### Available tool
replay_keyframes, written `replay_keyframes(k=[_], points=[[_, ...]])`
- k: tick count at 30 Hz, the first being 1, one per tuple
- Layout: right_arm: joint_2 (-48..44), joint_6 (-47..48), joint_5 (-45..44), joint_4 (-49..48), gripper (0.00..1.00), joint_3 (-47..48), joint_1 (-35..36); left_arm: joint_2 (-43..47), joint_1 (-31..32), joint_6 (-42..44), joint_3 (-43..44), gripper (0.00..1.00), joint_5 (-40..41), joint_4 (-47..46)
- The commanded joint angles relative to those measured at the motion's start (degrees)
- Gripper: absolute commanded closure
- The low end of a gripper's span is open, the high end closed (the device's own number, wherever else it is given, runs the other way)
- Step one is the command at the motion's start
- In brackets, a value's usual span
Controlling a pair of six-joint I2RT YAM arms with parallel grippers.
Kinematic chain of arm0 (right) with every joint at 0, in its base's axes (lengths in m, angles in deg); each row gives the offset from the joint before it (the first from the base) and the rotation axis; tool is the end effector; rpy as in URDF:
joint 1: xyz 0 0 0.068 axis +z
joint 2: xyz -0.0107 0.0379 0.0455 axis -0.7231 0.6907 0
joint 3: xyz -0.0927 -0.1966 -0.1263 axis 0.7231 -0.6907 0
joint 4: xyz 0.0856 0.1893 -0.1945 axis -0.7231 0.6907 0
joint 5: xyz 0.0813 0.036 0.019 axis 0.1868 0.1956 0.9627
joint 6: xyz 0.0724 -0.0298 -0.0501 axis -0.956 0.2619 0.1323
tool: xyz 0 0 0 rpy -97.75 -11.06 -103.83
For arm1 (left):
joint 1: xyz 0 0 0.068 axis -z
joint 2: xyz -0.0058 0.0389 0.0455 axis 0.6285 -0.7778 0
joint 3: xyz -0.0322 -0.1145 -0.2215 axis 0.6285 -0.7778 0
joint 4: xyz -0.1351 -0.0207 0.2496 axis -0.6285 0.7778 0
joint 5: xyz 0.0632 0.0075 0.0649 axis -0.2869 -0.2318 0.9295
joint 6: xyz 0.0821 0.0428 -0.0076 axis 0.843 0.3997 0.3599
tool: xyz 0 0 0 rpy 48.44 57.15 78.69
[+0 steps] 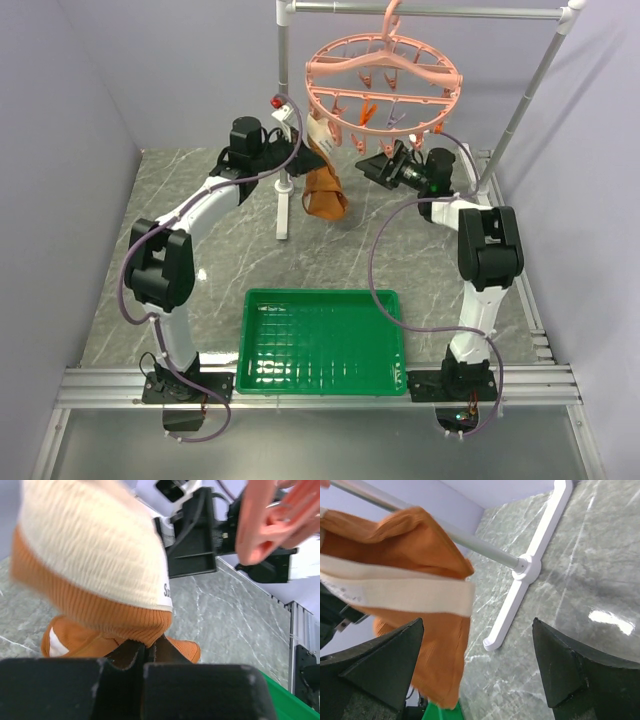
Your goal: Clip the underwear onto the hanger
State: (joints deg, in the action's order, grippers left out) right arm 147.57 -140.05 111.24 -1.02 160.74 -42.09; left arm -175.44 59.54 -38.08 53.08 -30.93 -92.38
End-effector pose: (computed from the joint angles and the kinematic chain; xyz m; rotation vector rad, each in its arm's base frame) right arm 0.4825 0.1005 0.1826 -0.0148 1.7959 1.4342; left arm 0.4536 -0.2320 0.2886 0.6410 1.6937 -1.1270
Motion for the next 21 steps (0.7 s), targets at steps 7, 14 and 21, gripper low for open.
replay_keyframes(k=[7, 14, 21], points=[[4.34, -10.25, 0.37, -12.36, 0.04, 3.75, 4.64, 5.8, 0.93, -1.02, -2.92, 1.0, -2.75, -2.73], [5.66, -19.38, 0.72, -19.12, 0.1, 2.7, 6.58, 6.42, 1.11, -0.15, -3.01, 1.0, -3.53, -2.38], [3.46, -22.22, 0.28, -23.78, 0.57, -0.9, 6.14, 6.25, 0.93, 1.35, -3.27, 1.0, -3.54, -1.5]])
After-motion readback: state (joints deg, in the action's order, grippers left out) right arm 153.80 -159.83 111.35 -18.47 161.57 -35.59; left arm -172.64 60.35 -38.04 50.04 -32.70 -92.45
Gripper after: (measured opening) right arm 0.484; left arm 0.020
